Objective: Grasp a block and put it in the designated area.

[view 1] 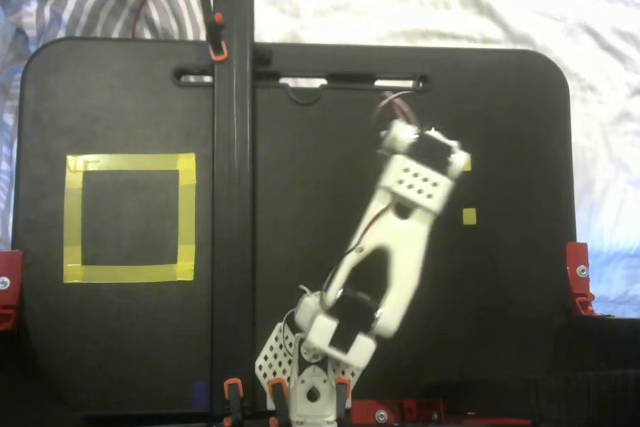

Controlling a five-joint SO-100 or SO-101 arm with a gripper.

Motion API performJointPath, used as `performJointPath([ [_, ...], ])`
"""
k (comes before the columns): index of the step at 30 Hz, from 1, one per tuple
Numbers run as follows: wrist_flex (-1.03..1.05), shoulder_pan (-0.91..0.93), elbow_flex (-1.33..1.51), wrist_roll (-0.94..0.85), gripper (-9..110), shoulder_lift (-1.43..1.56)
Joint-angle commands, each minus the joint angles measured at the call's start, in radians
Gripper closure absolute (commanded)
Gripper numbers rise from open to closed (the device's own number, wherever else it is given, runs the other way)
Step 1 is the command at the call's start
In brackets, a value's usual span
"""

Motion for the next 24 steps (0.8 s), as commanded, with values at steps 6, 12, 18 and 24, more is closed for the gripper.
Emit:
performJointPath([
  [6, -0.034, 0.089, -0.141, -0.06, 101, -0.126],
  [12, -0.124, 0.132, -0.158, -0.089, 101, -0.23],
  [18, -0.209, 0.156, -0.158, -0.106, 101, -0.307],
  [24, -0.224, 0.153, -0.16, -0.106, 94, -0.322],
])
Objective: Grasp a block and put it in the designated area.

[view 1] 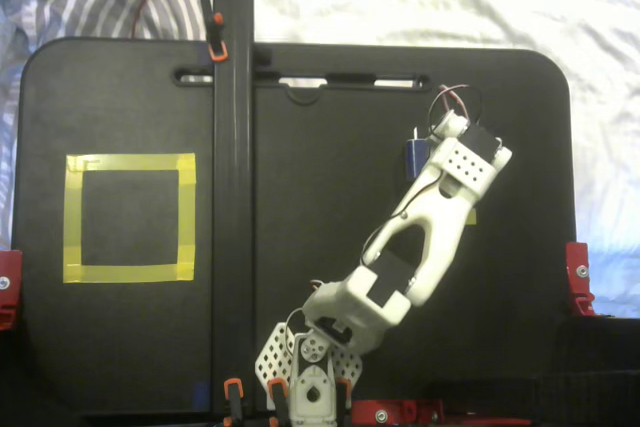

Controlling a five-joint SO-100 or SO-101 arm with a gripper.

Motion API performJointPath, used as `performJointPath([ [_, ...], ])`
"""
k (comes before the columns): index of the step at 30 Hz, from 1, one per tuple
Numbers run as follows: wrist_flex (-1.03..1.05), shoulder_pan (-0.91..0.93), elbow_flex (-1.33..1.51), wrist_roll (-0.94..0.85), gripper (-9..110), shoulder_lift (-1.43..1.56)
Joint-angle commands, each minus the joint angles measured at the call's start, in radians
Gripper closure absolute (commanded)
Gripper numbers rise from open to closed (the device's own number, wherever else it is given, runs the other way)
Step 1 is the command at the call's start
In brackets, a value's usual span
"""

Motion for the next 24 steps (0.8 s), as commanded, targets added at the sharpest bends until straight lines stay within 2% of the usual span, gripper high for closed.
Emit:
performJointPath([
  [1, -0.005, 0.0, -0.04, -0.006, 88, 0.006],
  [4, -0.005, -0.003, -0.04, -0.015, 71, 0.006],
  [6, -0.005, -0.005, -0.041, -0.015, 68, 0.006],
  [24, -0.026, -0.006, -0.043, -0.048, 64, -0.029],
])
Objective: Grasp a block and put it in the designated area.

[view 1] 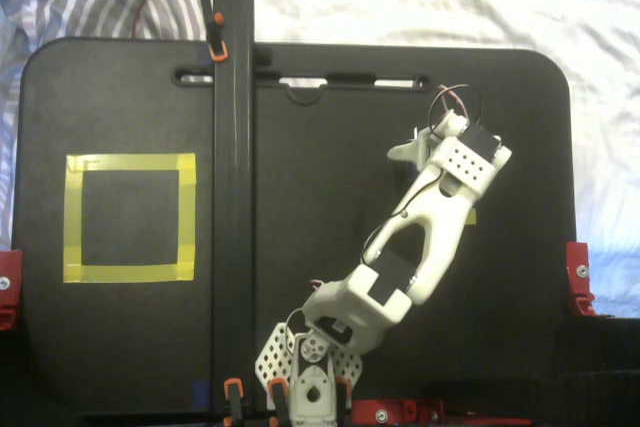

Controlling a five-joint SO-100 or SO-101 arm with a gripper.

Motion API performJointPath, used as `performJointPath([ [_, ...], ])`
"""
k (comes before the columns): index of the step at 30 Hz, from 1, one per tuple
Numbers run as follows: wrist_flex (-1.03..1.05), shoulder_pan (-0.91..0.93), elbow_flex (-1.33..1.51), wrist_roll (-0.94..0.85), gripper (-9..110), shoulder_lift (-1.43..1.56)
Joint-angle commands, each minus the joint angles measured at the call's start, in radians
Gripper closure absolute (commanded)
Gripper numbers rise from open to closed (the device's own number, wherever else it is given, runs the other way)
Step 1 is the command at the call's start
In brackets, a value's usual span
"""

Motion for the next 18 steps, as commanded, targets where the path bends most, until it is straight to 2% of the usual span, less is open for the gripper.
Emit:
performJointPath([
  [1, -0.015, -0.008, -0.041, -0.009, 64, -0.008],
  [18, -0.103, -0.028, -0.04, -0.009, 65, -0.156],
])
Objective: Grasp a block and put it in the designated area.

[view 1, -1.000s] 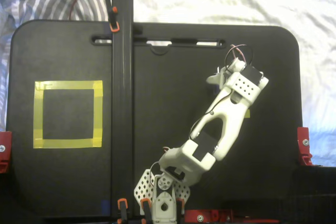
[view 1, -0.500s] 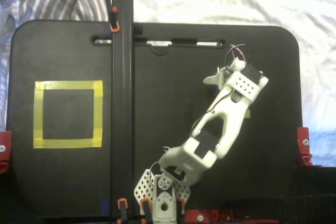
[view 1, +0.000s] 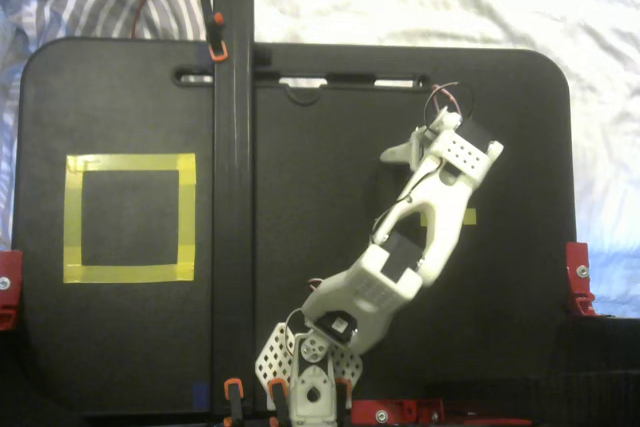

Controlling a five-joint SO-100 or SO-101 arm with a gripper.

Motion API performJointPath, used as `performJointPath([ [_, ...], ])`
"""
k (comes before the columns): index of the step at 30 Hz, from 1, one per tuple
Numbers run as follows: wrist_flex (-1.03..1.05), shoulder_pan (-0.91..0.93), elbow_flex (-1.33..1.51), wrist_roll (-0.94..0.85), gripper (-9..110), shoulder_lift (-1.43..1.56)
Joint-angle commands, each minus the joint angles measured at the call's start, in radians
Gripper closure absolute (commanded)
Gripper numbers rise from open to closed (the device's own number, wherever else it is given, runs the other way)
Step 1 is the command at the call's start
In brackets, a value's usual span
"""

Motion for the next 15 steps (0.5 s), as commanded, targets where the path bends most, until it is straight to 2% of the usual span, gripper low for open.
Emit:
performJointPath([
  [1, -0.008, -0.012, -0.04, -0.009, 65, 0.0],
  [9, -0.008, -0.02, -0.038, -0.009, 66, -0.008],
  [15, -0.008, -0.021, -0.037, -0.008, 81, -0.008],
])
